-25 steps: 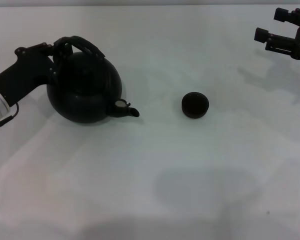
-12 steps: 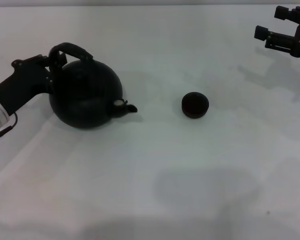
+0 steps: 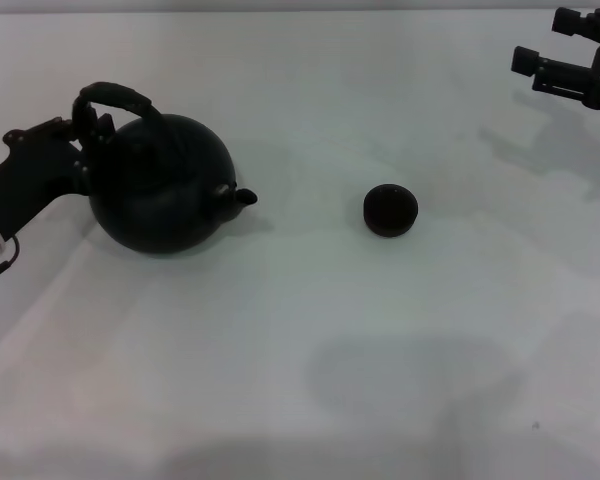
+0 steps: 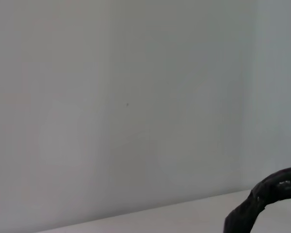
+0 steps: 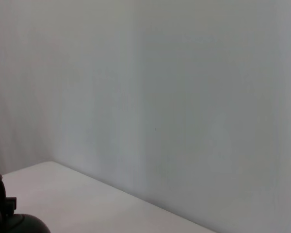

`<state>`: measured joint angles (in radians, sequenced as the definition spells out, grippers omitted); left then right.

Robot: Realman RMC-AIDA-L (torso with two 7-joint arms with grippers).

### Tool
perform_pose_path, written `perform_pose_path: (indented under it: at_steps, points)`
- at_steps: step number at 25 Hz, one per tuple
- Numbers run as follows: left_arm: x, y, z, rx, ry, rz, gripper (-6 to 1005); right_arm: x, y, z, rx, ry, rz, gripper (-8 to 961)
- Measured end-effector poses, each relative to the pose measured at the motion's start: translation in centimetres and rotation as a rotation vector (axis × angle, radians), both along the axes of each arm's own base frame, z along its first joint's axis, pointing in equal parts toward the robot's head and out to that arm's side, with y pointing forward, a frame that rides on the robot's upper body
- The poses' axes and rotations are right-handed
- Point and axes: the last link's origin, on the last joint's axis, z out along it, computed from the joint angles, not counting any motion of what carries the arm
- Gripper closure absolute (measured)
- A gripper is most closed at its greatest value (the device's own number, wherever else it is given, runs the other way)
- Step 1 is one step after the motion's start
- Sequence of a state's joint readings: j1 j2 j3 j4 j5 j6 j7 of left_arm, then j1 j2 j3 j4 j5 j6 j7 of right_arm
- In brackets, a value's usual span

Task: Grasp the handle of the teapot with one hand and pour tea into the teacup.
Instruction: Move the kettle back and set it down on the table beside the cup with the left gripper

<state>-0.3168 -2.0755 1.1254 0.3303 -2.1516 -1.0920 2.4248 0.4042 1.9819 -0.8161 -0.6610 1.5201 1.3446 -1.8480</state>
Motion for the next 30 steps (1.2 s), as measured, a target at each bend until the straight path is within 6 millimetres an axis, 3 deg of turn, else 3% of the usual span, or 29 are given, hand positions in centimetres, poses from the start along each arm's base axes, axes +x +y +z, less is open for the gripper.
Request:
perform_pose_path:
  at_steps: [7, 15, 26, 30]
  points:
    - [0.1, 0.2, 0.2, 0.011, 0.010, -0.006, 809, -0.2, 0.6, 0.1, 0.012, -0.009, -0.002, 77]
    - [0.1, 0.7, 0.5, 0.033, 0.005, 0.003, 556, -0.4, 1.0, 0.0, 0.021, -0.013, -0.005, 77]
    - [0.9, 0.6, 1.0, 0.059, -0.015, -0.055, 390, -0.5, 1.2, 0.0, 0.026, -0.017, -0.011, 77]
    - [1.1, -0.1, 1.1, 0.074, -0.021, -0.089, 259, -0.4, 1.2, 0.2, 0.025, -0.018, -0.012, 76]
